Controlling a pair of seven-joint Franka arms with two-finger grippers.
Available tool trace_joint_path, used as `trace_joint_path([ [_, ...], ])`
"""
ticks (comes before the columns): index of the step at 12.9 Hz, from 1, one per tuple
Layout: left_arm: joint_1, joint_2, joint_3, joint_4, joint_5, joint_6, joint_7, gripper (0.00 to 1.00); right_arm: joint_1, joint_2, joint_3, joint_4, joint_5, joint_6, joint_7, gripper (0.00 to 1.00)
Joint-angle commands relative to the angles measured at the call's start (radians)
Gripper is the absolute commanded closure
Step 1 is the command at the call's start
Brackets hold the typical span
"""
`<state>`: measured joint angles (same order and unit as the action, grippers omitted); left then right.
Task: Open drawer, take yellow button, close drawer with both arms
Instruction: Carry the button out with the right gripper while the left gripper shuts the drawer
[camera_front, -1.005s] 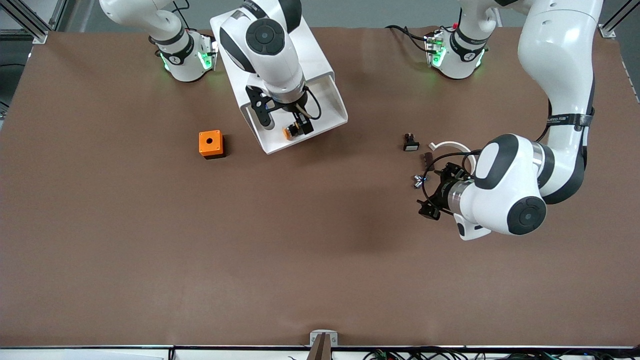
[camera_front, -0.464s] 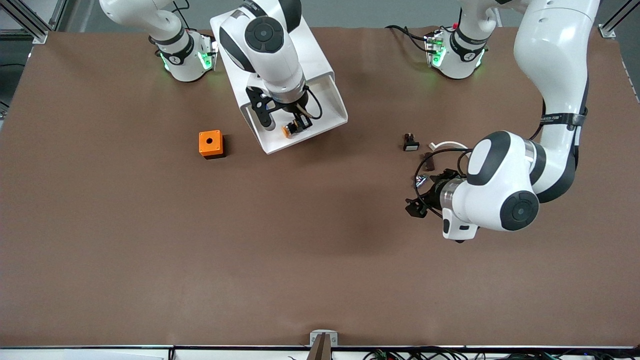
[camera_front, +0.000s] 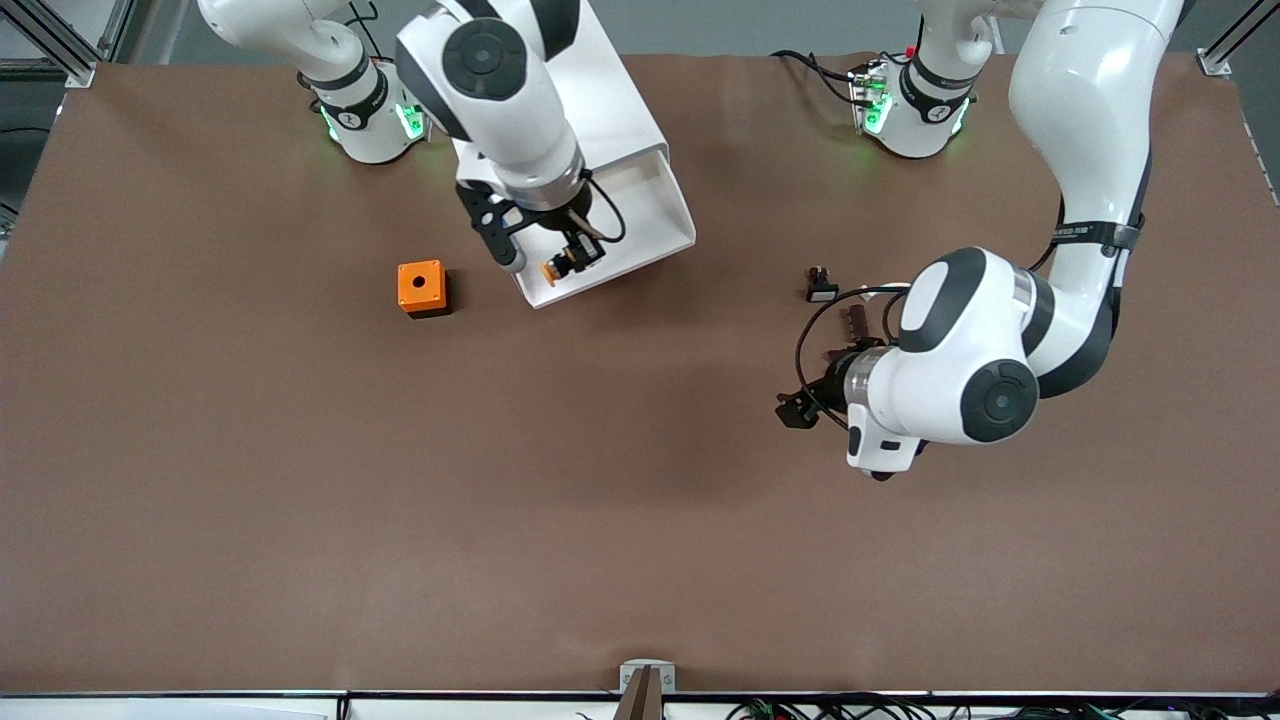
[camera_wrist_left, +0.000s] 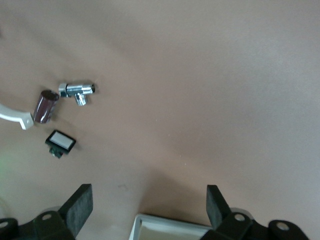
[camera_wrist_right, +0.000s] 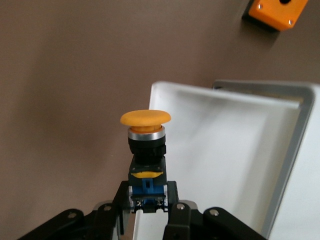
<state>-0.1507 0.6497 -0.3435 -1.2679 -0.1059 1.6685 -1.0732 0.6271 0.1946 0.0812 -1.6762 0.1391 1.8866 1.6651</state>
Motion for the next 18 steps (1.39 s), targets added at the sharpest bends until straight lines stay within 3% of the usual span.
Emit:
trace_joint_path([
  [1,-0.064,-0.030,-0.014,-0.021,0.072,0.043,-0.002,0.00,-0.119,-0.014,0.011,0.036,-0.004,-0.088,-0.233,1.00],
  [9,-0.282,-0.021,-0.017,-0.033,0.089,0.106,-0.014,0.00,-0.501,0.045,0.009,0.038,-0.093,-0.072,-1.072,1.00],
  [14,-0.380,0.001,-0.017,-0.037,0.080,0.108,-0.103,0.00,-0.707,0.205,0.006,0.036,-0.139,0.115,-1.510,0.99],
  [18,-0.452,0.002,-0.019,-0.039,0.022,0.108,-0.148,0.00,-0.768,0.354,-0.001,0.038,-0.139,0.259,-1.640,0.99],
])
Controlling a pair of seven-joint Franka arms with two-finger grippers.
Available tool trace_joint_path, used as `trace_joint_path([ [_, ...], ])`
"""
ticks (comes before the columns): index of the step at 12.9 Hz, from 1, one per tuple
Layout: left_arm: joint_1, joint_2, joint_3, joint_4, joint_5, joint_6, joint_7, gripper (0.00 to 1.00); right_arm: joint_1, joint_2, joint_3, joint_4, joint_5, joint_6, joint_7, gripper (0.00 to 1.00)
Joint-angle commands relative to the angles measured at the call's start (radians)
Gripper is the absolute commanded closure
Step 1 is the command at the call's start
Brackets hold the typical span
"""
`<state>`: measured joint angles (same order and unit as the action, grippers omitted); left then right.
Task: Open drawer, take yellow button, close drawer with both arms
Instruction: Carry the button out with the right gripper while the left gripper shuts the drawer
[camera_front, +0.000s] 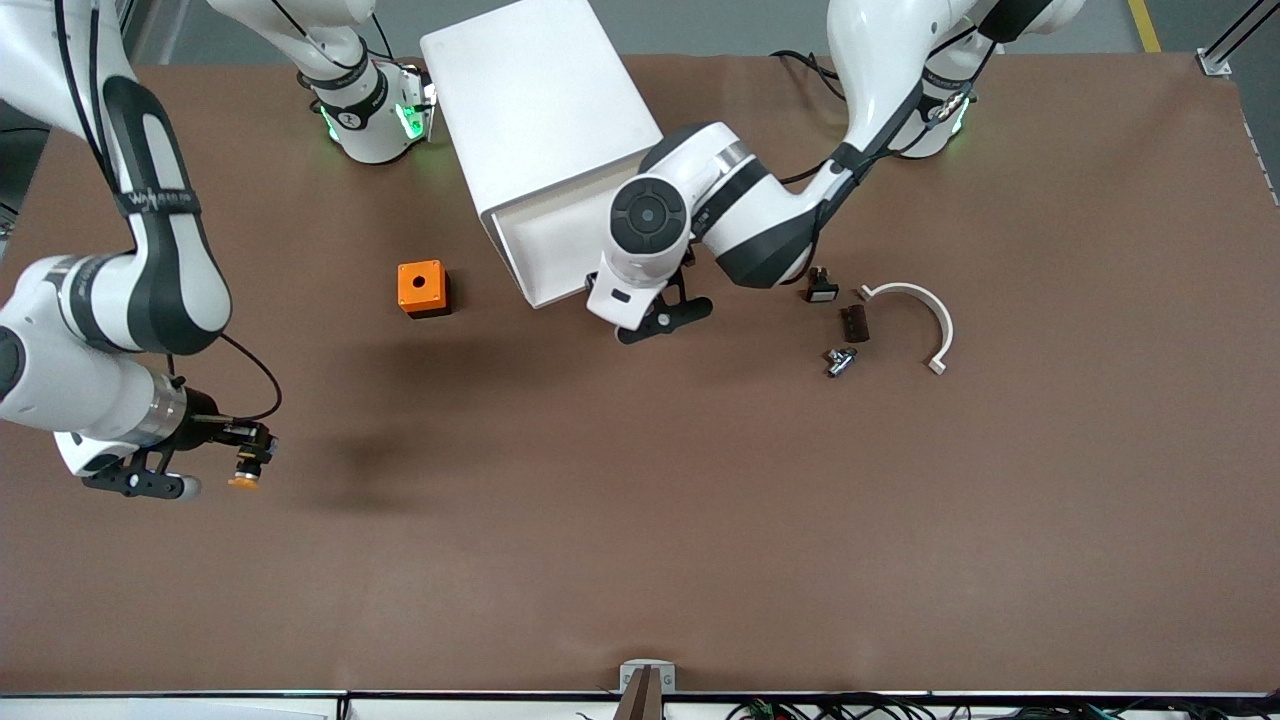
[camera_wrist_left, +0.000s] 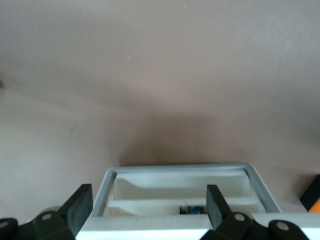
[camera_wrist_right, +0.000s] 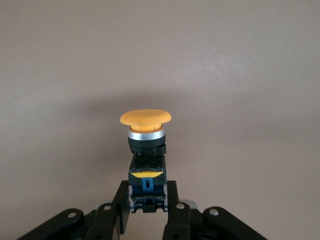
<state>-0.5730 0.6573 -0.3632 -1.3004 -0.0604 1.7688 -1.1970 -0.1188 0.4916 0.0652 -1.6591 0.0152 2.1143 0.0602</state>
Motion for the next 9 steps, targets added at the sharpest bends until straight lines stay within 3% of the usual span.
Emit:
trace_joint_path([
  [1,-0.050,-0.001,0.001,-0.007,-0.025,0.008,-0.041,0.00,-0.028,0.089,0.015,0.021,-0.011,0.056,-0.036,0.99],
  [9,-0.157,0.013,0.001,-0.007,-0.095,0.008,-0.102,0.00,-0.038,0.182,0.015,0.015,0.000,0.059,-0.036,0.96],
])
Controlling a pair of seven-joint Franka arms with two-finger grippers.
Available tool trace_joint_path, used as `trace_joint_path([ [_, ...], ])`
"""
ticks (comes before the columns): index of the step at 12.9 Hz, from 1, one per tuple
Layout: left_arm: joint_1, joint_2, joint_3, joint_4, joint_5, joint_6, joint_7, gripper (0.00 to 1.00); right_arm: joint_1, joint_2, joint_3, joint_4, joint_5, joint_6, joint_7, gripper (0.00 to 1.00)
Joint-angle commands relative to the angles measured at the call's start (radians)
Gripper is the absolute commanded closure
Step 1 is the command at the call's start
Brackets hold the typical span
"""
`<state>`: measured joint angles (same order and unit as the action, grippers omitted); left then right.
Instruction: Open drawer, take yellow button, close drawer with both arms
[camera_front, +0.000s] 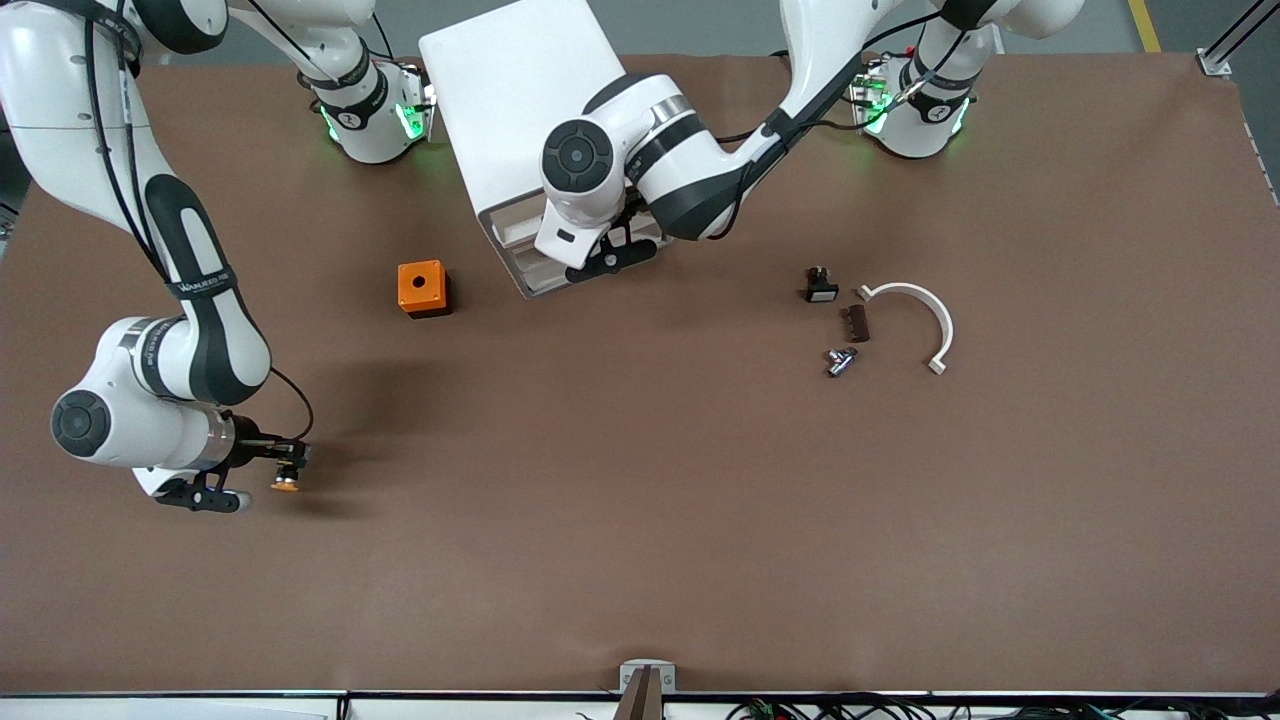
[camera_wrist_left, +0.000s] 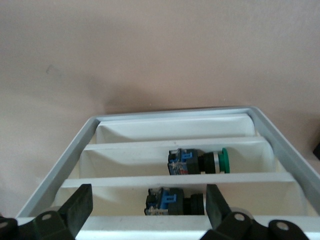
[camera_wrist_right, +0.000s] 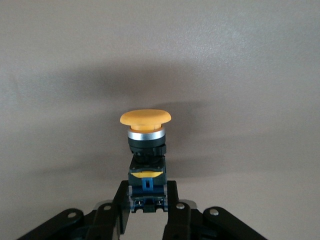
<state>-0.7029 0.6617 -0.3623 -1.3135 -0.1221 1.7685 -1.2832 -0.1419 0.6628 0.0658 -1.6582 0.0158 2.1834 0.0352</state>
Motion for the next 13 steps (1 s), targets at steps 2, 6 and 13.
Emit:
trace_joint_path([
  [2,-0.038,0.010,0.000,-0.006,-0.033,0.008,-0.021,0.00,-0.015,0.014,0.012,0.011,-0.002,-0.011,-0.012,0.91],
  [6,-0.003,-0.004,0.023,-0.001,-0.008,0.002,-0.027,0.00,-0.008,0.012,0.012,0.014,-0.007,-0.011,-0.008,0.33],
  [13,0.245,-0.086,0.051,0.002,0.502,-0.070,0.062,0.00,-0.015,-0.080,0.015,0.037,-0.002,-0.022,-0.015,0.00],
])
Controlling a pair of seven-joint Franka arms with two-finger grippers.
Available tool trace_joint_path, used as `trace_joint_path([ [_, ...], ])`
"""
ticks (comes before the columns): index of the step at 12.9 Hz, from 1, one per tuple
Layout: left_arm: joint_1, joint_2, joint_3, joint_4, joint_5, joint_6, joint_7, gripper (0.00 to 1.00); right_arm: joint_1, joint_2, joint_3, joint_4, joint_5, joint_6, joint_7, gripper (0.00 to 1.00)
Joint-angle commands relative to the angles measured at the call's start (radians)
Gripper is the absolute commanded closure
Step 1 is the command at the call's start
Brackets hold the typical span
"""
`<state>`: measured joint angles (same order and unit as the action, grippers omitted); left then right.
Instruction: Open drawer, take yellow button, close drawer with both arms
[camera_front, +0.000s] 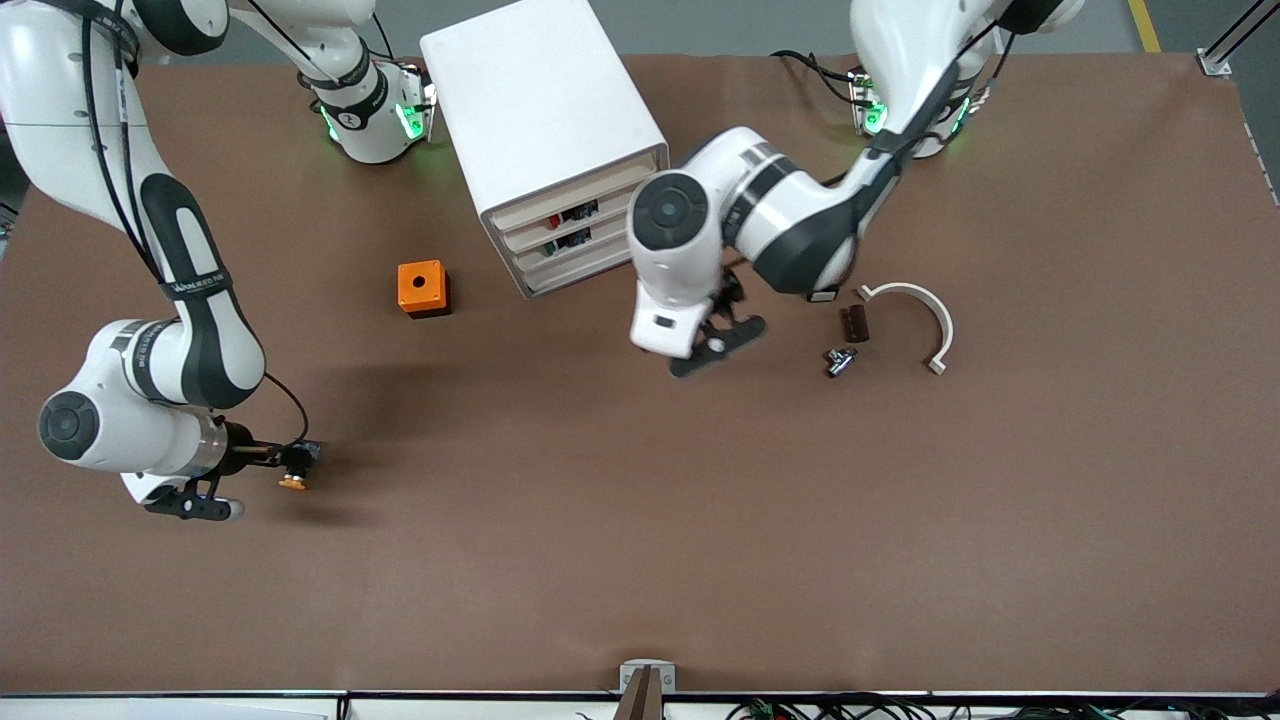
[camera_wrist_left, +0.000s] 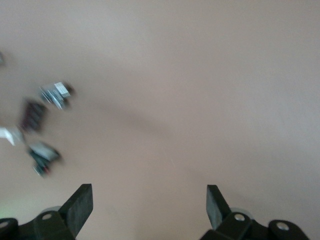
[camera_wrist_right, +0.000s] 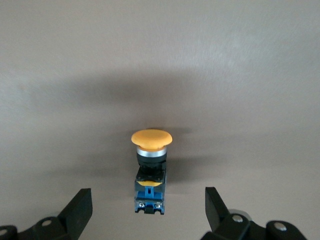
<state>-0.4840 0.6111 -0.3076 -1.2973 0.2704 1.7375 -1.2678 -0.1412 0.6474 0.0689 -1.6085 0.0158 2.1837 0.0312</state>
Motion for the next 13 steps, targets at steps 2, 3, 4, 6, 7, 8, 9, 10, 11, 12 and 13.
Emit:
trace_joint_path([
  [2,0.088,-0.080,-0.004,-0.014,0.161,-0.099,0.212,0.00,-0.017,-0.141,0.011,-0.017,-0.002,-0.041,-0.033,0.00],
  [3,0.132,-0.115,-0.004,-0.014,0.159,-0.133,0.279,0.00,-0.018,-0.175,0.011,-0.019,0.000,-0.048,-0.036,0.00],
  [4,0.175,-0.152,-0.010,-0.016,0.148,-0.159,0.333,0.00,-0.018,-0.213,0.012,-0.021,0.003,-0.079,-0.051,0.00],
  [6,0.237,-0.224,-0.014,-0.014,0.135,-0.220,0.448,0.00,-0.024,-0.294,0.011,-0.022,0.035,-0.151,-0.059,0.00],
  [7,0.275,-0.255,-0.016,-0.016,0.133,-0.233,0.499,0.00,-0.020,-0.351,0.000,-0.028,0.055,-0.192,-0.059,0.00],
  [8,0.310,-0.283,-0.018,-0.016,0.116,-0.249,0.565,0.00,-0.015,-0.395,-0.003,-0.028,0.056,-0.220,-0.057,0.00],
  [9,0.352,-0.306,-0.015,-0.014,0.074,-0.254,0.615,0.00,-0.015,-0.441,-0.003,-0.028,0.058,-0.257,-0.056,0.00],
  [10,0.405,-0.329,-0.018,-0.014,0.032,-0.254,0.657,0.00,-0.011,-0.481,-0.003,-0.028,0.059,-0.296,-0.050,0.00],
  [11,0.450,-0.353,-0.016,-0.016,-0.009,-0.254,0.695,0.00,0.001,-0.521,-0.004,-0.028,0.059,-0.338,-0.047,0.00],
  [12,0.470,-0.376,-0.002,-0.022,-0.041,-0.254,0.740,0.00,0.020,-0.563,-0.014,-0.028,0.059,-0.375,-0.047,0.00],
  [13,0.463,-0.410,0.039,-0.042,-0.063,-0.254,0.805,0.00,0.035,-0.596,-0.021,-0.028,0.059,-0.415,-0.047,0.00],
])
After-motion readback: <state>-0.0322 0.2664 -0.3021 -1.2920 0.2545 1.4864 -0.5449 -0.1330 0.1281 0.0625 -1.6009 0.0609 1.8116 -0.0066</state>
